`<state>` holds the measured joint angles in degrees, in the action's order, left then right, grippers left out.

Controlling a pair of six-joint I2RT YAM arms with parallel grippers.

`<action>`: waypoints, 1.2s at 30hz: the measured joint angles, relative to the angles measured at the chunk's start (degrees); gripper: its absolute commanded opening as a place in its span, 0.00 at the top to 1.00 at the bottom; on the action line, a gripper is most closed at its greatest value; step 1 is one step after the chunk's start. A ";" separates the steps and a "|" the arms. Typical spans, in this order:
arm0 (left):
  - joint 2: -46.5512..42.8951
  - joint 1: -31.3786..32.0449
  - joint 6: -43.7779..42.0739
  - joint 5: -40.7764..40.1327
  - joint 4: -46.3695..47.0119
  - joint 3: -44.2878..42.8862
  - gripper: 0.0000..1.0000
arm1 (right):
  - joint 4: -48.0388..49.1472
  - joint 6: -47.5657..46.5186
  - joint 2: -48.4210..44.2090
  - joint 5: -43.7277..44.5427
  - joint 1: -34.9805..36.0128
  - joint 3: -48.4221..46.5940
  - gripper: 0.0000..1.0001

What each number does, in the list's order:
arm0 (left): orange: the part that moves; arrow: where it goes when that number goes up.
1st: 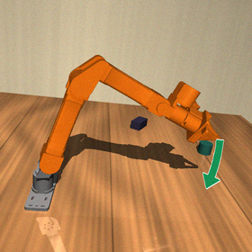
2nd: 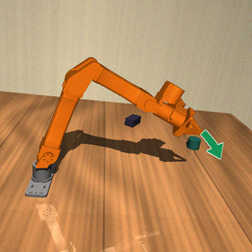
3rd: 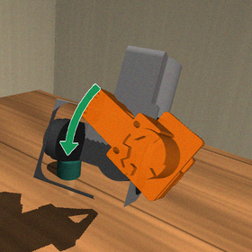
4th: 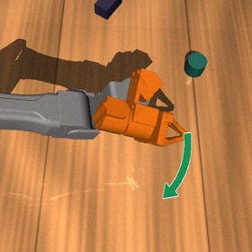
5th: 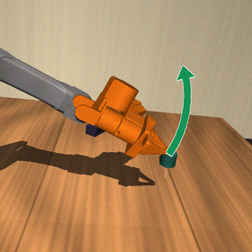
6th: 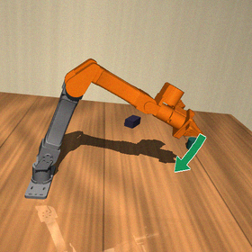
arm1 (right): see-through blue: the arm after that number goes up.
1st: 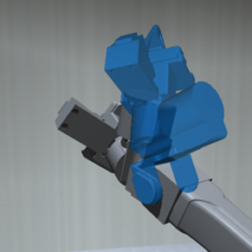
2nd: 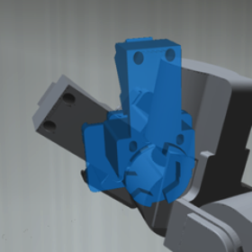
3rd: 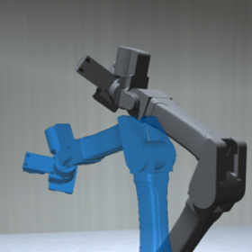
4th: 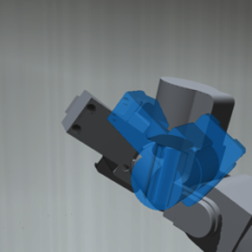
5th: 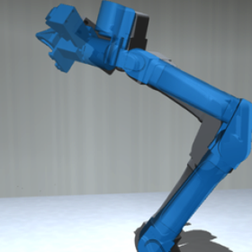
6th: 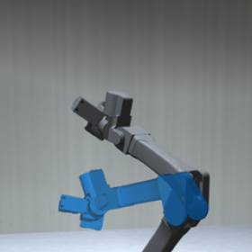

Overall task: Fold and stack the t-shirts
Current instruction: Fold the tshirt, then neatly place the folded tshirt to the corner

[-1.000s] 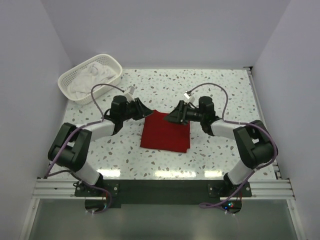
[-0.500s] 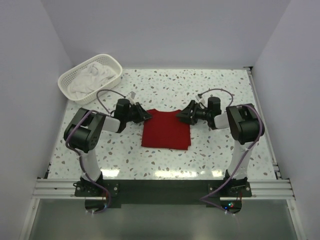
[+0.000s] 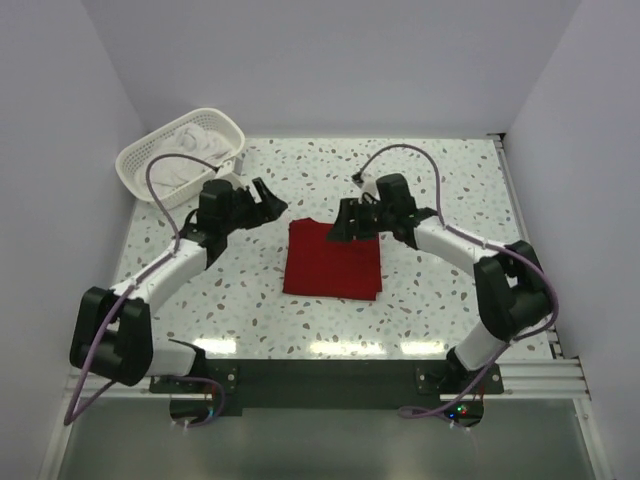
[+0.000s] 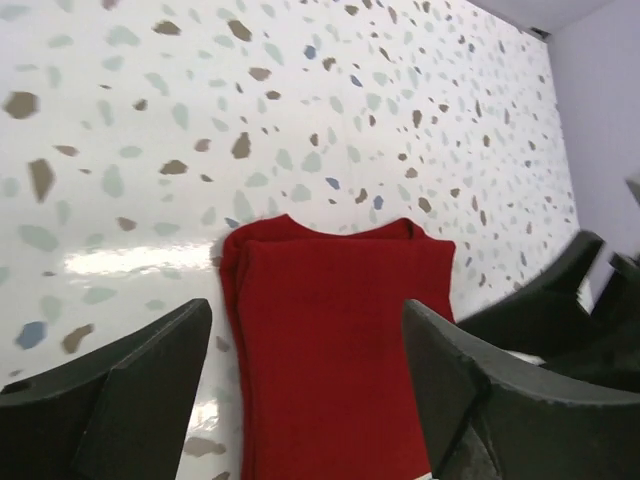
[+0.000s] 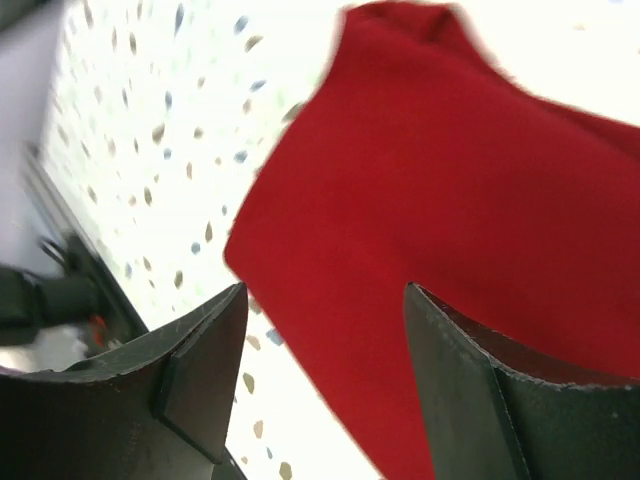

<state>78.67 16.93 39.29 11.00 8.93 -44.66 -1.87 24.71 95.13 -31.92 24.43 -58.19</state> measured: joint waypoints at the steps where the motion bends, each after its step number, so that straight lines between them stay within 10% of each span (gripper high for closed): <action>1: -1.64 -0.13 -1.31 -1.62 -3.34 -1.25 0.16 | -2.64 -1.64 -1.57 2.93 3.13 -0.96 0.33; 15: -15.74 -5.70 -11.50 -16.92 -31.34 3.02 0.13 | -21.07 -7.65 4.22 32.70 34.53 -12.11 0.40; 23: -19.74 -5.68 -13.05 -19.21 -32.15 6.95 0.13 | -24.02 0.83 -0.22 42.58 31.04 -5.16 0.37; 36: -19.43 -5.68 -13.90 -19.17 -32.09 6.95 0.14 | -21.73 5.70 -12.33 37.92 4.61 8.02 0.45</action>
<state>59.24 11.25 25.39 -8.16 -23.16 -37.71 -23.59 30.41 82.81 6.00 29.04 -50.17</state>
